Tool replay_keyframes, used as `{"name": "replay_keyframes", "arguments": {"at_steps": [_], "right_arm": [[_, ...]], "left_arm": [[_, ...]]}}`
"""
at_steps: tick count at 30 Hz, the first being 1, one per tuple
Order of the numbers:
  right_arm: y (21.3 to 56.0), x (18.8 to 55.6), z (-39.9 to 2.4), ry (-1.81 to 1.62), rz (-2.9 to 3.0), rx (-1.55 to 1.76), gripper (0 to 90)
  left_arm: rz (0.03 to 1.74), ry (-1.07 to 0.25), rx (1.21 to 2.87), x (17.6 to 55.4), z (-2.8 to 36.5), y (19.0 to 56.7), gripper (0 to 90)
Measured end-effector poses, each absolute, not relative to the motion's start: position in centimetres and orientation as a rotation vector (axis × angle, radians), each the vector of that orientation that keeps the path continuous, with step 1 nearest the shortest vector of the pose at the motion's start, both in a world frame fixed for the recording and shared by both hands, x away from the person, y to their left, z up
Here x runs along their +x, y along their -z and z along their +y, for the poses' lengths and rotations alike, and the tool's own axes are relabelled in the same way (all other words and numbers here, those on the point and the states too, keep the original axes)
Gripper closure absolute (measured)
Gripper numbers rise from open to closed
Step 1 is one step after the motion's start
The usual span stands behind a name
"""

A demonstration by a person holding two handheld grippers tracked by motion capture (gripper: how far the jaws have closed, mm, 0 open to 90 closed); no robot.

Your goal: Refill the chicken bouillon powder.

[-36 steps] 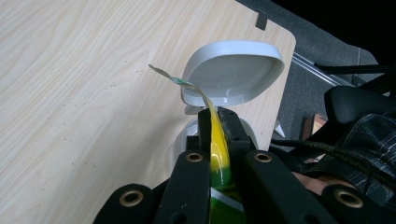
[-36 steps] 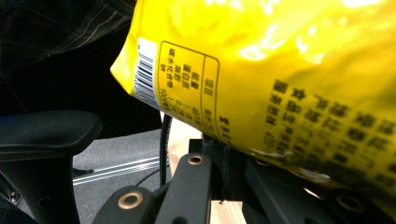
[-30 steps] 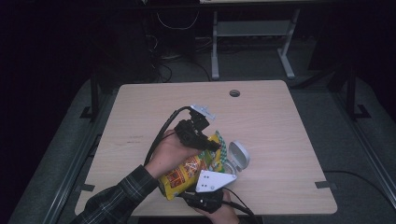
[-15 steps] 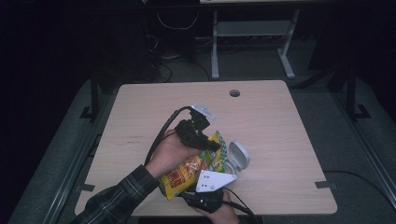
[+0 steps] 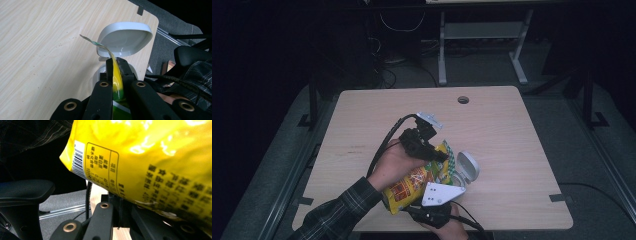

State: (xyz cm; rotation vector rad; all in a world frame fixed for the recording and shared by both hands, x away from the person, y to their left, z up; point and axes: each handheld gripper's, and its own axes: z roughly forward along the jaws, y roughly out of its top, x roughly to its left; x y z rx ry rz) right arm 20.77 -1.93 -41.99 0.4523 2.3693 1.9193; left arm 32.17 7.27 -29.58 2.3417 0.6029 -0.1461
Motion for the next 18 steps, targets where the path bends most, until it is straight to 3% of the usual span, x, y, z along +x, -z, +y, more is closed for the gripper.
{"name": "replay_keyframes", "arguments": {"at_steps": [18], "right_arm": [[41.96,20.77,-1.97,-1.937,2.365,0.449,89.9]], "left_arm": [[0.608,0.142,2.35,32.17,7.19,29.49,89.9]]}}
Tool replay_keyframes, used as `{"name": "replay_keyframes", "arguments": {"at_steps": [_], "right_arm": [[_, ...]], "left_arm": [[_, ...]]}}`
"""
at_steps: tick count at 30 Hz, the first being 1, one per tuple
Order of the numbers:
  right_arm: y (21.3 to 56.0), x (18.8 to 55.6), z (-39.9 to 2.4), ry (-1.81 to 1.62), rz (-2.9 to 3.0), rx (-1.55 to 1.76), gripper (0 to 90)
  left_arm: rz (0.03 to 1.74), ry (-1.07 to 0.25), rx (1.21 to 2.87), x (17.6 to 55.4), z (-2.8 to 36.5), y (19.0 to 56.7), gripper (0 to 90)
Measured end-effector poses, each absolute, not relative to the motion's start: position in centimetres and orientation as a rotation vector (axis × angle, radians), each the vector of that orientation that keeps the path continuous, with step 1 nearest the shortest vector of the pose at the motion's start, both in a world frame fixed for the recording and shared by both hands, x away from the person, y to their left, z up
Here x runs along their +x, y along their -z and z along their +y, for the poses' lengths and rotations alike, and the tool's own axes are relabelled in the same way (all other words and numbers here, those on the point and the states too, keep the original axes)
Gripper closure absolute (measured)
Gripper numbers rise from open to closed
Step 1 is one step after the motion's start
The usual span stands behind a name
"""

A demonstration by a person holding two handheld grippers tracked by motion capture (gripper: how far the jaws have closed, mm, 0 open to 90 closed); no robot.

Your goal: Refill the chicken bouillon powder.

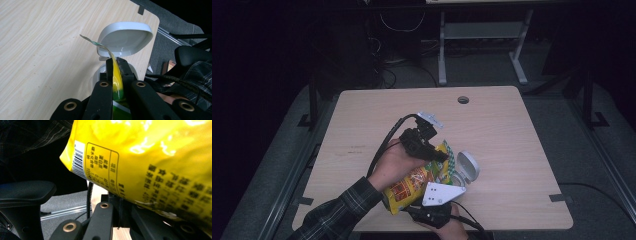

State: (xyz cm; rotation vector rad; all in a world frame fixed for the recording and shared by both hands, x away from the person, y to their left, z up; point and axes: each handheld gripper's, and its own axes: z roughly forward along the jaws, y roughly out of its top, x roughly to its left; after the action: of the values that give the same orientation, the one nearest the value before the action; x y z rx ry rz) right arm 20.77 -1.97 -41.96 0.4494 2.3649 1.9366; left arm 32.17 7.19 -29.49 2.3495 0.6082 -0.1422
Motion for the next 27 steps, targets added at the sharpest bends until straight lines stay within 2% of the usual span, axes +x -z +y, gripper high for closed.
{"name": "replay_keyframes", "arguments": {"at_steps": [27], "right_arm": [[41.97,20.75,-2.0,-1.939,2.366,0.448,89.9]], "left_arm": [[0.616,0.145,2.346,32.13,7.18,29.5,89.9]]}}
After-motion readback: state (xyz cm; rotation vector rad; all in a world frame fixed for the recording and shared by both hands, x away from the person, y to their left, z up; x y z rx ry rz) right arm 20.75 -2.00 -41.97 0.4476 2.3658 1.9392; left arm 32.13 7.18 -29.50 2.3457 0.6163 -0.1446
